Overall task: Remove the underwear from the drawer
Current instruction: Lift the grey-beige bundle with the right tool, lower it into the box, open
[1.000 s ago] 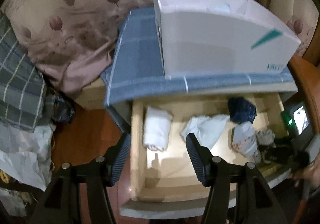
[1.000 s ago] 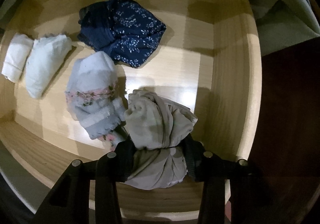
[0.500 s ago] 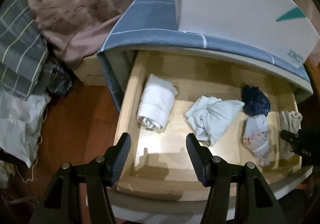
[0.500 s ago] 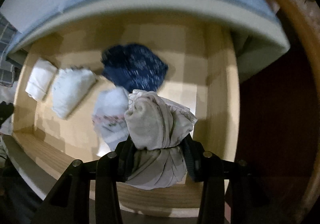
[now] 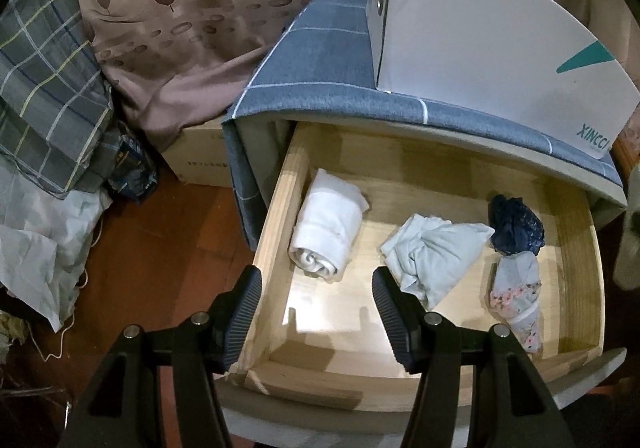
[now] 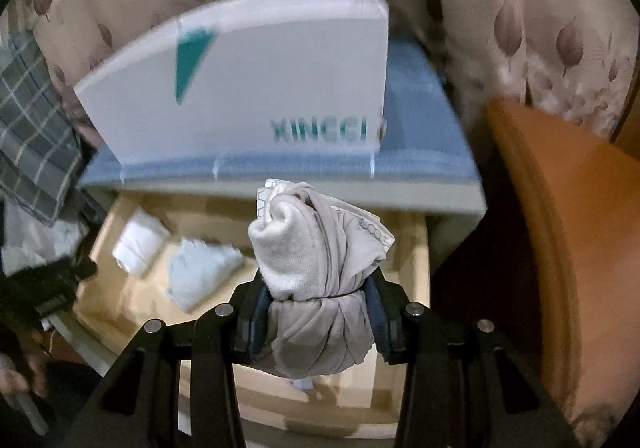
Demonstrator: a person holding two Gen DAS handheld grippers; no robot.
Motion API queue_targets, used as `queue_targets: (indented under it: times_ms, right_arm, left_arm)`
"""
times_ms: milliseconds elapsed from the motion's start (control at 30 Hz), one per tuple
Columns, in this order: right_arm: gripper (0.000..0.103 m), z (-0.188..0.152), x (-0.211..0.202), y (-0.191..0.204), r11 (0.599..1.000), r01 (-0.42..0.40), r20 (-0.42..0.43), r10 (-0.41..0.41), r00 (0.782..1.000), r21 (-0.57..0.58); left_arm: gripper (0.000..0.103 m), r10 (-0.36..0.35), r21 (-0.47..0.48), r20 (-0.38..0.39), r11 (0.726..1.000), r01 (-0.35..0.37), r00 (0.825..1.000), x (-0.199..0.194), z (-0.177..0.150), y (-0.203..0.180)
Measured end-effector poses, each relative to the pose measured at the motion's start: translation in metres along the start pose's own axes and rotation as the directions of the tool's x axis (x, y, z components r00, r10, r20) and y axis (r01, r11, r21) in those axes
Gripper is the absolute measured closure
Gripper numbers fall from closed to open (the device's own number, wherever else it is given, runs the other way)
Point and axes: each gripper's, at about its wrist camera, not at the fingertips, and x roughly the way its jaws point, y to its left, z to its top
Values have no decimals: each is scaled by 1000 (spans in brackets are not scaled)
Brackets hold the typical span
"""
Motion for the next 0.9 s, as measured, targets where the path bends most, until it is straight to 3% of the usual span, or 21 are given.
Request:
queue_targets:
  times_ms: [367,500,633,900]
  right_arm:
    - [64,92,-57,25,999,-22,174,26,984,-24]
    - [64,124,-63,28,999,-30,201,35,979,-27]
    - [64,153,-56,32,999,-39,189,43,981,-25]
    - [64,186,-9,40,998,-54,56,55,997,-25]
  left_arm:
    - [44,-17,-10,7,1000,17,1000,0,0,4]
    - [44,-20,-13,8,1000,20,1000,0,1,4]
    - [44,-24,-24,11,999,24,1000,0,1,5]
    - [44,-28,-40,14,999,28,1000,0,1,8]
